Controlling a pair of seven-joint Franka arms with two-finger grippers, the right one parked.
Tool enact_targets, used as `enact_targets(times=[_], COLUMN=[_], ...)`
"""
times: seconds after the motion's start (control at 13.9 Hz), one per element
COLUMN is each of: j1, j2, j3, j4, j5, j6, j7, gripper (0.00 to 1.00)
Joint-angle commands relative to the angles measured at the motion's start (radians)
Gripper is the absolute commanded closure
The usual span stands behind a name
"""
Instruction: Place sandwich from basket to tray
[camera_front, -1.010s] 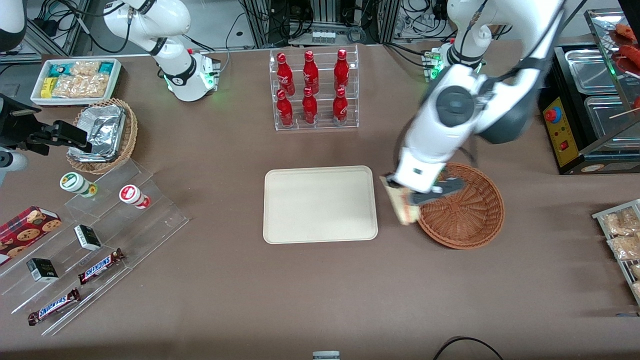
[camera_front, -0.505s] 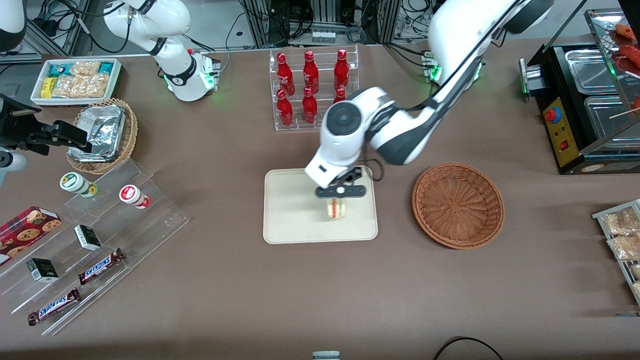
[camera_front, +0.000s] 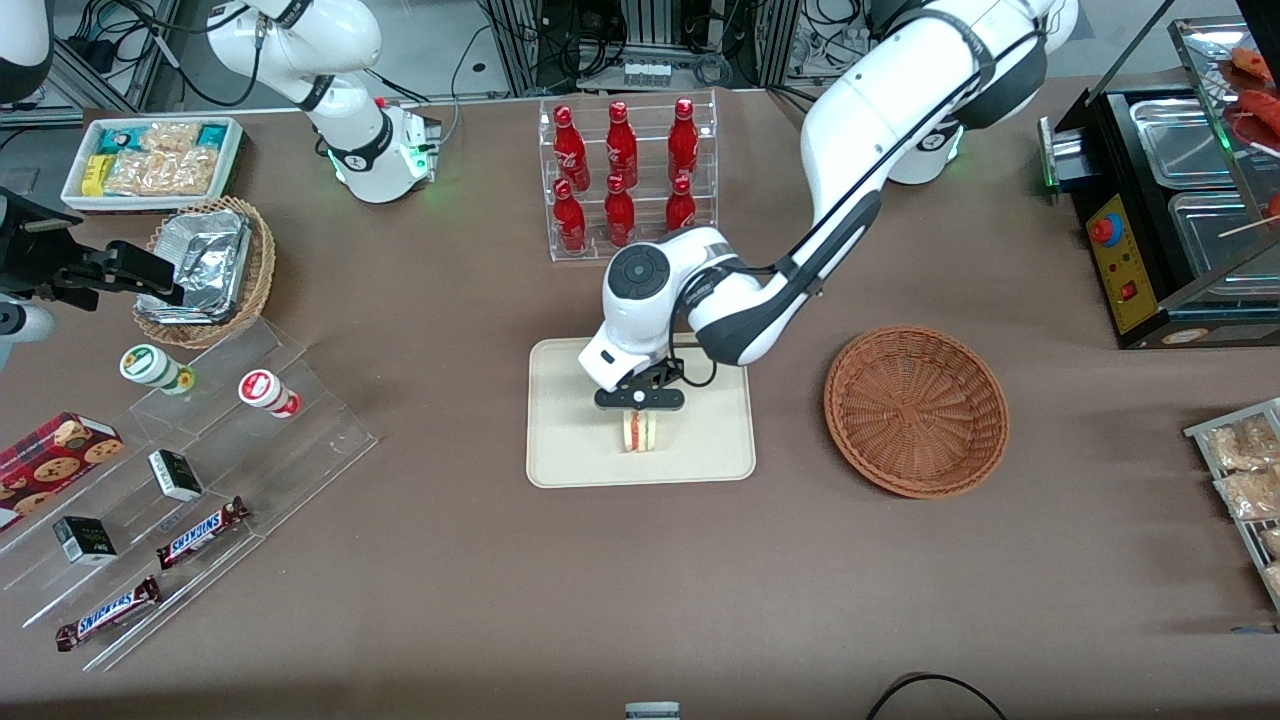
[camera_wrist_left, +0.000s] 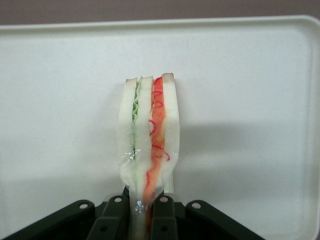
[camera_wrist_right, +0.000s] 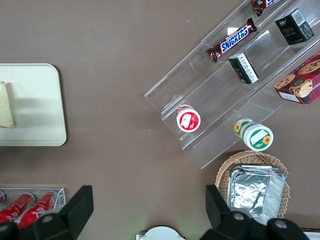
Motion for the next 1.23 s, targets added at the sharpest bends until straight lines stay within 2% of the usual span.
enact_targets(times=[0.0,0.07,0.14,0.43,0.65,0.79,0.94,1.15], j1=[-0.031,-0.031,-0.031,-0.017,-0.009,0.043,0.071,0.168], j2=[0.027,0.027,0.025,-0.022,-0.116,-0.192,-0.277,-0.396], j3=[0.005,0.005,0.005,0.005,0.005,-0.002,0.004,0.004], j4=[0.037,0.034,0.034,0.037,0.037,0.036,0.037,0.031], j5=[0.032,0.030,0.035,0.029,0.016,0.012,-0.066,-0.083], j6=[-0.003,-0.003,-0.005,-0.029,-0.101,-0.127,-0.162,-0.264], j7=[-0.051,-0.052,-0.049,-0.051,-0.054,-0.054,-0.054,-0.069], gripper=[0.99,0.53,0.01,0.00,0.00,0.00,0.00,0.00])
